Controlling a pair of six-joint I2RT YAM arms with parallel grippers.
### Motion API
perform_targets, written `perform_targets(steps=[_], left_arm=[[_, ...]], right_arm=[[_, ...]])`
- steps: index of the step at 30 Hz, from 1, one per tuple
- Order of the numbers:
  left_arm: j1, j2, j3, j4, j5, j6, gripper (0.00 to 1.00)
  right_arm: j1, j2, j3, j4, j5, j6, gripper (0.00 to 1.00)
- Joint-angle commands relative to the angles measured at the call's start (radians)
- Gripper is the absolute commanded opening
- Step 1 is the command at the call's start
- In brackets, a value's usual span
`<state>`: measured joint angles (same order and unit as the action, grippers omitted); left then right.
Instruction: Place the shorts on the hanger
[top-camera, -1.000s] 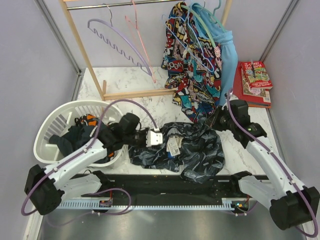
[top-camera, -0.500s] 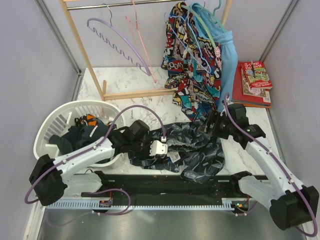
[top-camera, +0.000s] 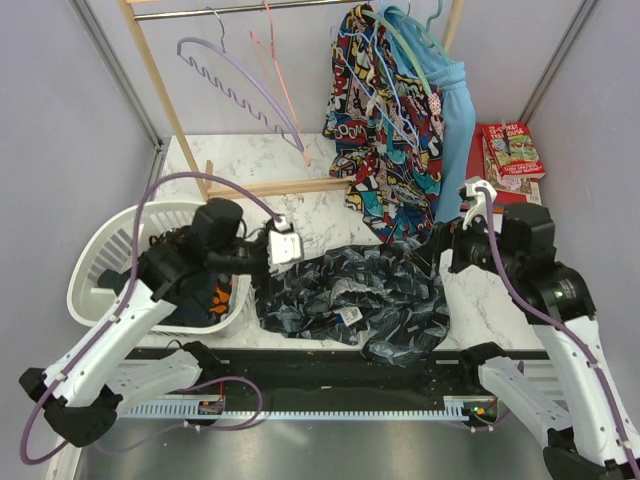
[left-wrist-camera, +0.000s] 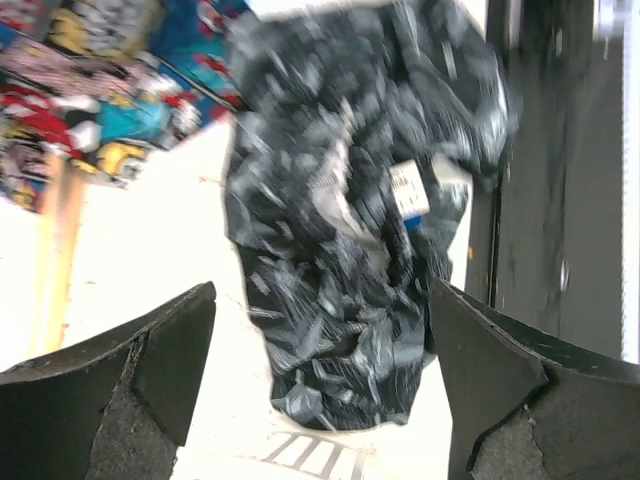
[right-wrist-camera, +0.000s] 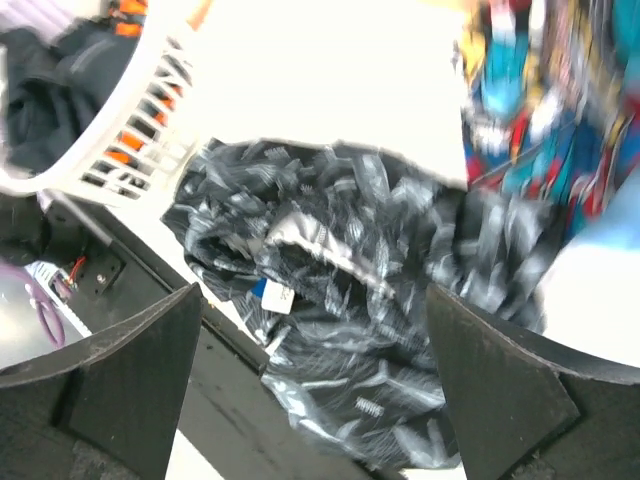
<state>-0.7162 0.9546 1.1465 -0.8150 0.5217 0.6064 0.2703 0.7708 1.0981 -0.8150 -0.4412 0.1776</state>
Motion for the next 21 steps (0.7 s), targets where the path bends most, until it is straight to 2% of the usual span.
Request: perform_targets(steps=[1, 2, 6, 7, 8, 10, 11, 12, 14, 16, 18, 21], left_arm=[[0.122, -0.016, 0.137, 0.028, 0.17, -0.177, 0.93], [0.188, -0.017, 0.148, 0.052, 0.213, -0.209, 0.93], [0.335, -0.034, 0.188, 0.18, 0.288, -0.4, 0.93], [0.369, -0.046, 0.188, 0.21, 0.306, -0.442, 0.93], [0.449, -0.054, 0.185, 0.294, 0.34, -0.488, 0.93], [0.545, -0.076, 0.145, 0.399, 0.377, -0.673, 0.92], [0.643, -0.106, 0.127, 0.484, 0.408, -0.736, 0.91], [0.682, -0.123, 0.093, 0.523, 0.419, -0.835, 0.91], [0.769, -0.18, 0.067, 0.556, 0.445, -0.882, 0.91], [0.829, -0.221, 0.041, 0.58, 0.443, -0.931, 0.91], [0.856, -0.263, 0.022, 0.577, 0.454, -0.953, 0.91], [0.87, -0.29, 0.007, 0.57, 0.463, -0.967, 0.91]], right_arm=[[-0.005, 0.013, 0.198, -0.061, -0.116, -0.222, 0.98], [-0.005, 0.03, 0.235, -0.065, -0.113, -0.233, 0.98], [-0.003, 0.16, 0.483, -0.02, -0.044, -0.254, 0.98], [-0.005, 0.242, 0.526, -0.006, -0.034, -0.248, 0.98], [-0.003, 0.286, 0.621, 0.011, -0.027, -0.241, 0.96], [-0.003, 0.437, 0.716, 0.034, -0.025, -0.212, 0.95], [-0.003, 0.491, 0.768, 0.046, -0.028, -0.178, 0.95], [-0.003, 0.596, 0.877, 0.05, -0.027, -0.135, 0.91], [-0.003, 0.695, 1.038, 0.037, -0.03, -0.104, 0.86], [-0.003, 0.786, 1.098, 0.056, -0.008, -0.096, 0.83], [-0.002, 0.823, 1.143, 0.091, 0.027, -0.095, 0.76], [-0.003, 0.896, 1.186, 0.102, 0.053, -0.11, 0.73]])
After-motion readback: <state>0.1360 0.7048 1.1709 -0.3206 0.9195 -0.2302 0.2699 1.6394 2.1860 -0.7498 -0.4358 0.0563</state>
